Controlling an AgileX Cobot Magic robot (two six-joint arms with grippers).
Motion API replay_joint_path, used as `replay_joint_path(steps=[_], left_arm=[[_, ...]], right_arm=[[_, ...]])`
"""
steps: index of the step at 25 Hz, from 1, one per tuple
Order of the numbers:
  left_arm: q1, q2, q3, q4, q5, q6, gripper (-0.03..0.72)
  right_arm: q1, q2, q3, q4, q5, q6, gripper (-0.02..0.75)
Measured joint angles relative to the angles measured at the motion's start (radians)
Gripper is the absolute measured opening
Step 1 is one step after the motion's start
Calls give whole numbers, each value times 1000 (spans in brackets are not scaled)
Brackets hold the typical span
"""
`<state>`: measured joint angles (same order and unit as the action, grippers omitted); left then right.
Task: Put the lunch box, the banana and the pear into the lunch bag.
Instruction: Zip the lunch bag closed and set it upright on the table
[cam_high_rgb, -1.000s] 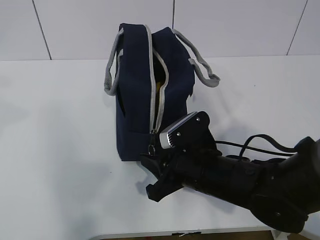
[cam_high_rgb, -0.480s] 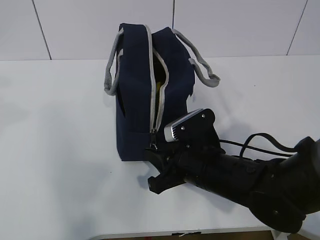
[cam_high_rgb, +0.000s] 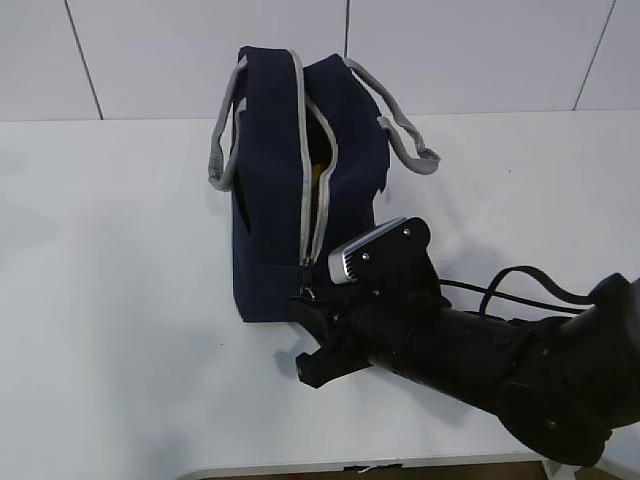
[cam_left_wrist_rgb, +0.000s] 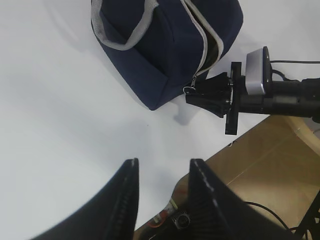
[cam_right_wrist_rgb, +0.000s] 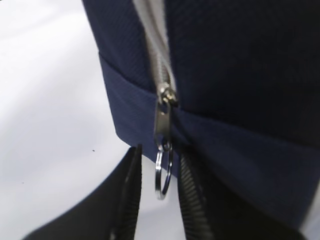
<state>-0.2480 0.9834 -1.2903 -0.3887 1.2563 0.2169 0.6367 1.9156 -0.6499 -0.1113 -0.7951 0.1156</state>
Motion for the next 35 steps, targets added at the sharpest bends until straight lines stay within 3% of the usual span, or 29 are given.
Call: replay_joint_path(steps=[25, 28, 31, 35], left_arm=[[0, 0, 0, 0, 0, 0, 239], [0, 0, 0, 0, 0, 0, 239], [0, 0, 0, 0, 0, 0, 239], [0, 0, 0, -1, 0, 0, 239]], right_arm=[[0, 22, -5, 0, -11, 0, 228], [0, 22, -5, 2, -11, 0, 161], [65, 22, -5, 13, -11, 1, 56], [78, 22, -6, 27, -13, 1, 20]])
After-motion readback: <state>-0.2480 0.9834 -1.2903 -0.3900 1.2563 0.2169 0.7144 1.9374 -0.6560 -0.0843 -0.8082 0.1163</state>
